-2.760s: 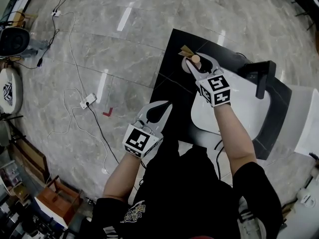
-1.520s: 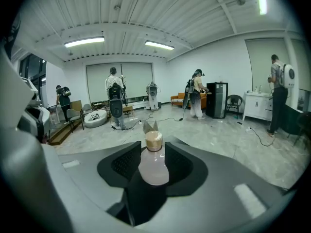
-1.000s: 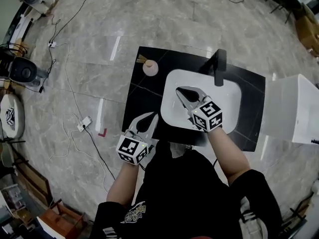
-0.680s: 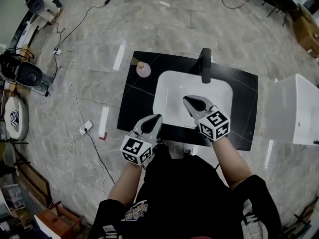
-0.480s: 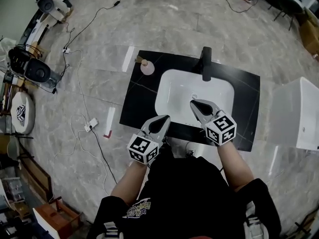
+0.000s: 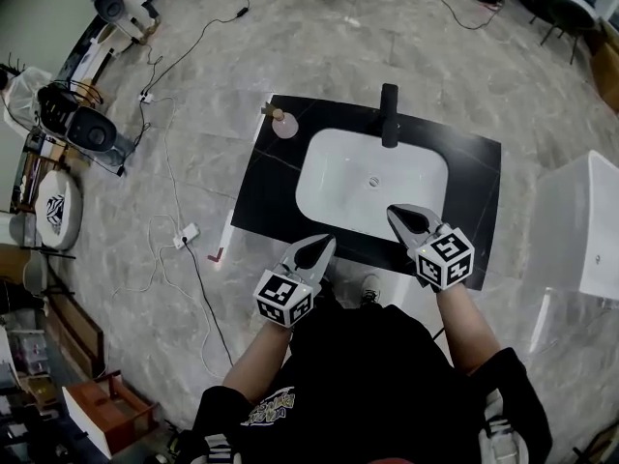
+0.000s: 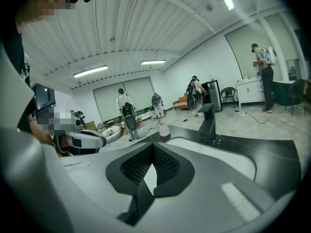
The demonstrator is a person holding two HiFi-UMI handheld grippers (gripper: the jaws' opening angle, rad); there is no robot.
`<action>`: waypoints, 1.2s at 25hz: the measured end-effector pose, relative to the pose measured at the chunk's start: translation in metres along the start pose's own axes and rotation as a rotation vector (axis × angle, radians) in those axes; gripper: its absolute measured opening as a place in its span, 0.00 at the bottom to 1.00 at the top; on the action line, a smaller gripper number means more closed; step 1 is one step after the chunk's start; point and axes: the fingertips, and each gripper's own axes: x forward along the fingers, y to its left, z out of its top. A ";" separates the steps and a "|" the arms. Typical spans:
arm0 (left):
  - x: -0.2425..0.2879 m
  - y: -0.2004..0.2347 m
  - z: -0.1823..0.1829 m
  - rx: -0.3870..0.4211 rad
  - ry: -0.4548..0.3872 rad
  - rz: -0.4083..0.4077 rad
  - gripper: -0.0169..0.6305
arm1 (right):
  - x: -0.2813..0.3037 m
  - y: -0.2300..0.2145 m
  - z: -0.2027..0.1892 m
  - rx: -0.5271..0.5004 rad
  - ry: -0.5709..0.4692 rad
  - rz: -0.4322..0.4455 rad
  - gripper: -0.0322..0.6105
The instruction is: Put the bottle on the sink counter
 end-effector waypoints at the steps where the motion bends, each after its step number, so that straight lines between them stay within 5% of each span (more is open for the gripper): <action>1: -0.003 -0.001 -0.001 -0.003 -0.002 0.009 0.03 | -0.002 0.001 -0.002 0.002 0.003 0.003 0.09; 14: -0.042 0.030 -0.012 -0.039 -0.018 0.024 0.03 | 0.027 0.059 -0.005 0.001 0.030 0.039 0.09; 30: -0.072 0.061 -0.011 0.045 0.027 -0.185 0.03 | 0.043 0.112 -0.024 0.083 -0.025 -0.171 0.09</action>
